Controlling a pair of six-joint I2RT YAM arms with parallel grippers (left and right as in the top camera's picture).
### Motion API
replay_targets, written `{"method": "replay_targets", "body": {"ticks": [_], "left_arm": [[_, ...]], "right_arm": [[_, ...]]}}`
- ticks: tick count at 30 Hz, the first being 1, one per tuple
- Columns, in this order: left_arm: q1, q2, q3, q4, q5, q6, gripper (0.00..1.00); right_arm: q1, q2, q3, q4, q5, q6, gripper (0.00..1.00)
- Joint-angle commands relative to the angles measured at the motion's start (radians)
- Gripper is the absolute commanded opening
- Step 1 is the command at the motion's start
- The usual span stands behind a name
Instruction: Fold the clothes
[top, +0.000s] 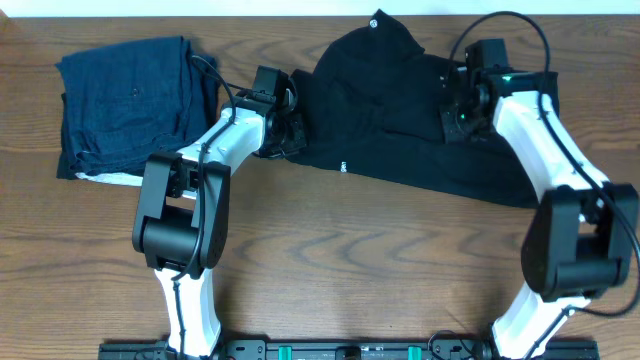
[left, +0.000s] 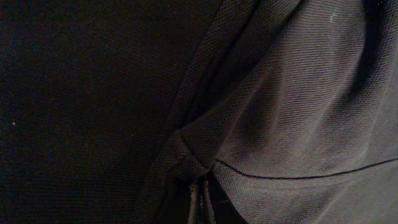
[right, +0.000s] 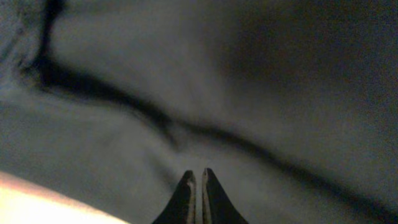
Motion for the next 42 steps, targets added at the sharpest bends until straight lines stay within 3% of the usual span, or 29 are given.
{"method": "replay_targets", "body": {"ticks": [1,5,15,27,36,42], "left_arm": [[0.003,0.039,-0.011,-0.005,-0.013,-0.001,0.07],[0.003,0.039,-0.011,-0.005,-0.014,-0.001,0.07],[0.003,0.039,-0.011,-0.005,-0.013,-0.002,0.07],[0.003,0.039,-0.011,-0.005,-0.013,-0.002,0.07],[0.003,0.039,-0.011,-0.008,-0.013,-0.001,0.07],[0.003,0.039,-0.011,-0.021,-0.013,-0.001,0.07]], "right_arm": [[-0.024,-0.008,-0.002,-0.092,0.031,0.1,0.01],[-0.057,-0.008,-0.042,-0.148,0.179,0.198,0.01],[-0.185,-0.008,-0.175,-0.092,0.179,0.268,0.01],[-0.253,-0.008,-0.326,0.185,0.192,0.244,0.01],[-0.26,-0.008,-0.33,0.373,0.301,0.245,0.02],[-0.272,-0.008,-0.33,0.438,0.317,0.245,0.07]]}}
